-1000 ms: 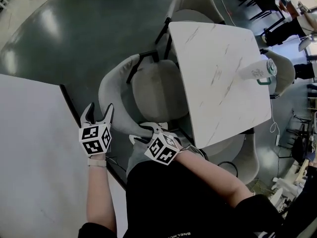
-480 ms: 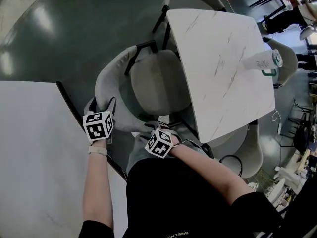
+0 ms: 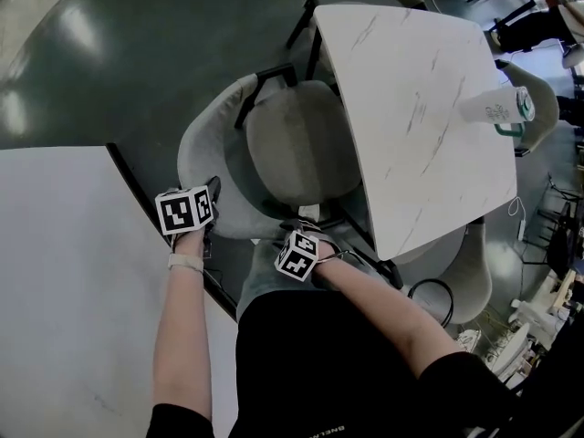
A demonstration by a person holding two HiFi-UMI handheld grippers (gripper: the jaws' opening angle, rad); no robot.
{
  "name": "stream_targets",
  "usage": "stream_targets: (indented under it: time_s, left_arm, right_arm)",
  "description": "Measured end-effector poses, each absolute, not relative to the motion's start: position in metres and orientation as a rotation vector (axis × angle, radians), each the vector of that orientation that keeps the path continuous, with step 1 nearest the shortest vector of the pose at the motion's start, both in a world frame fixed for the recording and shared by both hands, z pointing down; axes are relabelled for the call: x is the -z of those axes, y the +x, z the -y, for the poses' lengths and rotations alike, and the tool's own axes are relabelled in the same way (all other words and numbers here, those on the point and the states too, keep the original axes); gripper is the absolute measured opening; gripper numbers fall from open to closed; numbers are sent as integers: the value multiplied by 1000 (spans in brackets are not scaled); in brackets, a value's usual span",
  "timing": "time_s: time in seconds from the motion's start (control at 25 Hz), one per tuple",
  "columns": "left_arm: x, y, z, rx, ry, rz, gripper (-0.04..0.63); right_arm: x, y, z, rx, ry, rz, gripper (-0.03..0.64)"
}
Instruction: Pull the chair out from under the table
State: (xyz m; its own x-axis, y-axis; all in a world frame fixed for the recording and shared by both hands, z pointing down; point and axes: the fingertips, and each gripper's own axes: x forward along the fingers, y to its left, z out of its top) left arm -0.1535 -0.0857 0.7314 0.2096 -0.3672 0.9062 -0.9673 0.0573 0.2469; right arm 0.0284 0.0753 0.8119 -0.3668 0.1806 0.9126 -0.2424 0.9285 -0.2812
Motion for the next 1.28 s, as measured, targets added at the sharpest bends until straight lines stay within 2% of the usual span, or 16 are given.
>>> stream_targets:
  time_s: [0.12, 0.28, 0.44, 1.28]
  left_arm:
    - [-734, -152, 86, -828, 1486, 1334, 216]
    - [-736, -152, 86, -815, 1480, 1340, 206]
    - [-737, -154, 84, -826, 1460, 1356, 190]
    - [-733, -181, 55, -673, 1346, 1464, 149]
  right_arm:
    - [-824, 33, -79, -443, 47, 1869, 218]
    - [-832, 38, -81, -454, 65, 1846, 215]
    - [-836, 40, -77, -427, 100, 1819, 163]
    - [-837, 31, -73, -461, 169, 1733, 149]
